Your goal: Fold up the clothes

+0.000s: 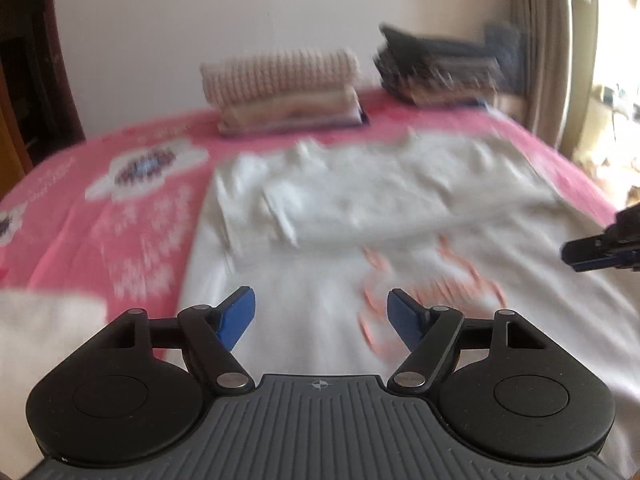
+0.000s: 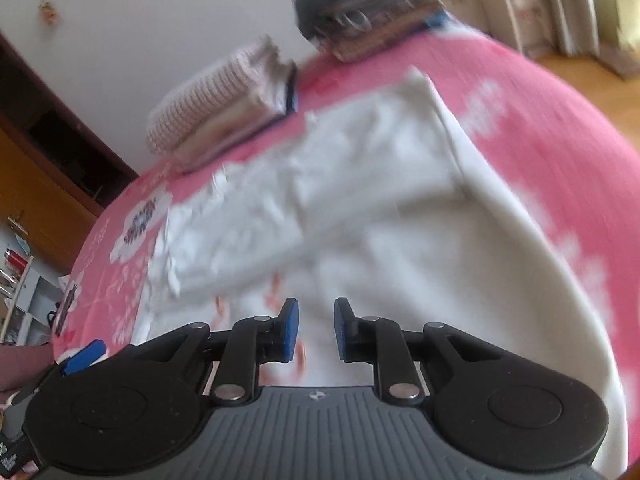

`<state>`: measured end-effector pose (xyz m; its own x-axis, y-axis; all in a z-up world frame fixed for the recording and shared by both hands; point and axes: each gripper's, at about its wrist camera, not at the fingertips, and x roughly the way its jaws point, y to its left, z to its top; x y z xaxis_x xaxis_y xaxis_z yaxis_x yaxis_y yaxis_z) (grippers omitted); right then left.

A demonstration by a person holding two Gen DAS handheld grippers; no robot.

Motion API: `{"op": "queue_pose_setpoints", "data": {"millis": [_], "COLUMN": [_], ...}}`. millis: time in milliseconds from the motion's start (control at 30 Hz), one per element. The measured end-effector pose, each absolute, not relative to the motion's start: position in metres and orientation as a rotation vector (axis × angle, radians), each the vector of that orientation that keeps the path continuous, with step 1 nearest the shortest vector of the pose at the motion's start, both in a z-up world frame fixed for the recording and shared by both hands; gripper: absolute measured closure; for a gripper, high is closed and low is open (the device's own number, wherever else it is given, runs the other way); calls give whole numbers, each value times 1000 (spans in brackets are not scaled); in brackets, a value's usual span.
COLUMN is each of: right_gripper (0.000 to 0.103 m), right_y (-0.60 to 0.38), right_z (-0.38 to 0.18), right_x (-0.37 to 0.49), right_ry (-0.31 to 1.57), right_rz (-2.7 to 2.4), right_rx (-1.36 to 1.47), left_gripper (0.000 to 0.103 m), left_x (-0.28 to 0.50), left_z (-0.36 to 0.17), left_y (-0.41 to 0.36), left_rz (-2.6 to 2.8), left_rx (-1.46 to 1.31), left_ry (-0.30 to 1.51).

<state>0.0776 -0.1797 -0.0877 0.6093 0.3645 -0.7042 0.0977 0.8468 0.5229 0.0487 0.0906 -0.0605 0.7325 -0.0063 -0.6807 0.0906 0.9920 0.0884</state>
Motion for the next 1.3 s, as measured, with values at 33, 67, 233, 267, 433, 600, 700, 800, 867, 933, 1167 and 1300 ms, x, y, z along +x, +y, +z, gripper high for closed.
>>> {"op": "queue_pose_setpoints", "data": {"millis": [33, 67, 233, 267, 433, 600, 700, 800, 867, 933, 1167, 1300], "right_gripper": [83, 83, 78, 76, 67, 62, 55, 43, 35, 33, 27, 12], "right_y": [-179, -176, -153, -150, -145, -150, -153, -152, -149, -143, -142, -147], "right_z": [-90, -91, -89, -87, -77, -71, -68, -69, -72, -77, -92, -96], "right_x": [66, 55, 8, 0, -33, -49, -44, -38, -36, -34, -21, -17], "right_ry": [939, 966, 1039, 1043, 995, 929, 897, 864, 849, 857, 917, 921], "right_rz": [167, 175, 237, 245, 244, 204, 177, 161, 162, 163, 154, 152], "right_rx": [568, 571, 467, 439, 306, 205, 179, 147, 113, 75, 74, 114], "left_gripper": [29, 29, 29, 29, 29, 28, 13, 8, 5, 2, 0, 0], "left_x": [38, 26, -24, -32, -52, -45, -41, -36, -33, -32, -30, -30], "left_z": [-62, -63, -80, -84, -97, -102, -105, -112, -118, -123, -129, -127], "left_y": [86, 83, 77, 75, 68, 67, 67, 67, 66, 64, 64, 63], "left_rz": [-53, -54, -43, -33, 10, 47, 70, 76, 86, 87, 96, 94], "left_rx": [119, 118, 59, 30, -66, -86, -99, -97, -84, -70, -74, -73], "left_ry": [775, 801, 907, 932, 953, 959, 962, 985, 1001, 1011, 1026, 1029]}}
